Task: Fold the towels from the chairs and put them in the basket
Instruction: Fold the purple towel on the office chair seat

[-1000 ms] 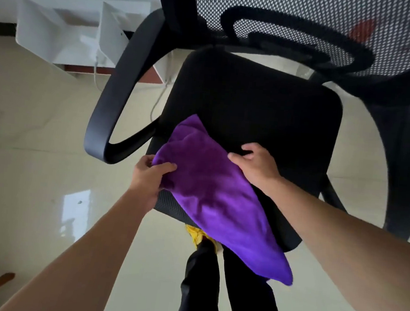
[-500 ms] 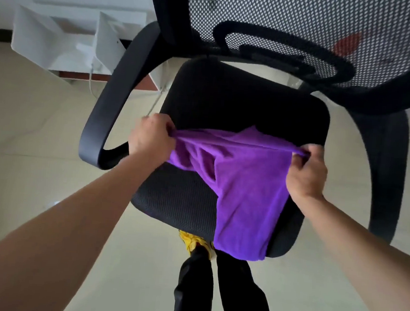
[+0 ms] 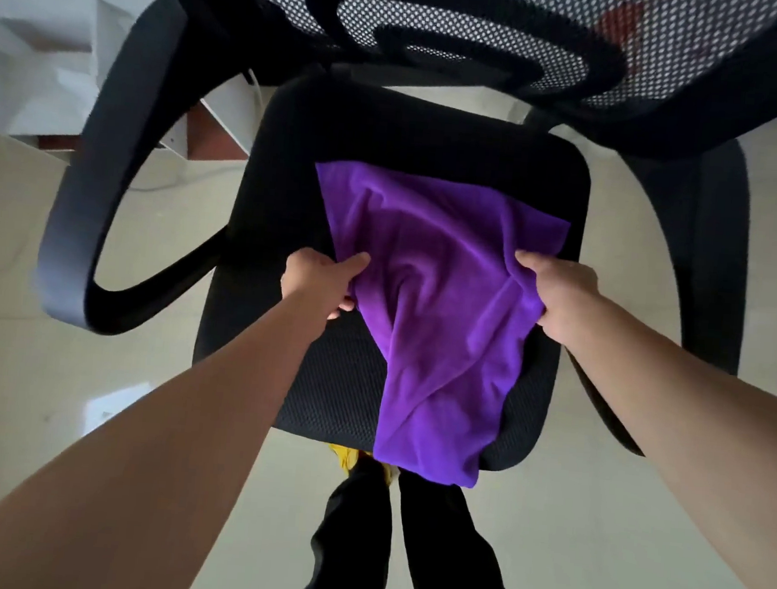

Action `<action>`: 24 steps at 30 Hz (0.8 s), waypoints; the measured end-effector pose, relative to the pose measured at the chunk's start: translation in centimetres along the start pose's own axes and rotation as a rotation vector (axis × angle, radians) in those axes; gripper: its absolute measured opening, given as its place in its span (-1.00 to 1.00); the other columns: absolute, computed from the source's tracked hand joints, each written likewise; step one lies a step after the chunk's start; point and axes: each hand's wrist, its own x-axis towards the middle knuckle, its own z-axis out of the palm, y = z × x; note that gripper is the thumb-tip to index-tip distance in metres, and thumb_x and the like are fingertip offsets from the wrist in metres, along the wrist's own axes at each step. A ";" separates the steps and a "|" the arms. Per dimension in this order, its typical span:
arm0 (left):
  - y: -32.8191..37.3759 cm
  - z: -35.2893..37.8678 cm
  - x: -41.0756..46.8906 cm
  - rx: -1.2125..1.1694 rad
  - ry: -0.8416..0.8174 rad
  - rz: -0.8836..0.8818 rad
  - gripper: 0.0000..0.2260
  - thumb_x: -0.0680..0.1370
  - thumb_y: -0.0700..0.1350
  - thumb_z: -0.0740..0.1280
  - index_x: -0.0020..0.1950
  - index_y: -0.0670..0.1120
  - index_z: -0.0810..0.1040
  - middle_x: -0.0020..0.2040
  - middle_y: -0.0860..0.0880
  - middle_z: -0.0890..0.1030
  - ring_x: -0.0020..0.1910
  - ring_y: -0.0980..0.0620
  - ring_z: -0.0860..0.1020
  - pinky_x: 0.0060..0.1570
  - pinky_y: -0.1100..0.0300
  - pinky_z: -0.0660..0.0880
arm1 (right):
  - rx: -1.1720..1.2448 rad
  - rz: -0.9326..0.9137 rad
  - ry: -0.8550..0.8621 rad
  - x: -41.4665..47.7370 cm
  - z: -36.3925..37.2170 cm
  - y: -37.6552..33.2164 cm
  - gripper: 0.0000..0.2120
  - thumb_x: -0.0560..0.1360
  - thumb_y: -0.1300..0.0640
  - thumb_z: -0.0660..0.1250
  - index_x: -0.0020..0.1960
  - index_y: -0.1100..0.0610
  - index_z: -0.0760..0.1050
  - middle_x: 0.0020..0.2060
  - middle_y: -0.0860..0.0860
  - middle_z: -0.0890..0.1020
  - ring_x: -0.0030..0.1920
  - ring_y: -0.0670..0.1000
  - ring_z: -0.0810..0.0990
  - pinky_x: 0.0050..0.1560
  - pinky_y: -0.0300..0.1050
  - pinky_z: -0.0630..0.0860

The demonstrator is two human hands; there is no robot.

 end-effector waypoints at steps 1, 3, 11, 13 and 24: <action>0.4 0.6 0.3 0.004 0.034 0.010 -0.76 0.42 -0.03 0.48 -0.29 -0.09 0.47 -0.31 -0.14 0.63 -0.41 -0.07 0.59 -0.39 0.15 0.52 | 0.028 0.025 -0.010 0.3 0.1 0.1 -0.57 0.32 0.02 0.56 0.09 0.21 0.60 -0.03 0.11 0.68 -0.01 0.15 0.66 0.09 0.10 0.59; 1.2 1.0 1.1 0.010 0.095 0.043 -0.82 0.37 -0.13 0.44 -0.34 -0.11 0.47 -0.32 -0.14 0.60 -0.35 -0.11 0.58 -0.30 0.06 0.57 | 0.019 -0.002 0.020 0.6 -0.1 0.3 -0.61 0.41 0.04 0.49 0.13 0.25 0.57 -0.03 0.10 0.66 -0.02 0.12 0.63 0.06 0.01 0.58; 6.1 -4.7 2.7 -0.227 0.175 0.108 -0.87 0.46 -0.22 0.31 -0.26 -0.03 0.50 -0.32 -0.03 0.49 -0.34 0.02 0.44 -0.37 0.20 0.40 | -0.127 -0.389 0.287 1.5 -1.1 -2.6 -0.83 0.57 0.16 0.25 0.07 0.21 0.54 -0.15 0.05 0.52 -0.18 0.02 0.46 -0.24 -0.24 0.33; 6.7 -5.8 3.6 -0.122 0.181 0.177 -0.82 0.46 -0.24 0.32 -0.31 -0.01 0.48 -0.35 -0.02 0.47 -0.39 0.04 0.41 -0.42 0.22 0.36 | -0.184 -0.437 0.271 2.2 -0.6 -3.0 -0.84 0.57 0.17 0.25 0.07 0.21 0.55 -0.16 0.04 0.52 -0.16 0.02 0.48 -0.17 -0.15 0.39; 9.1 -4.0 7.1 0.022 0.039 0.117 -0.76 0.35 0.03 0.54 -0.19 0.00 0.52 -0.16 -0.04 0.62 -0.24 -0.01 0.56 -0.15 0.10 0.55 | -0.271 -0.275 0.153 5.5 0.5 -4.3 -0.69 0.40 -0.11 0.44 -0.08 0.12 0.56 -0.15 0.07 0.61 -0.07 0.14 0.63 -0.02 0.09 0.61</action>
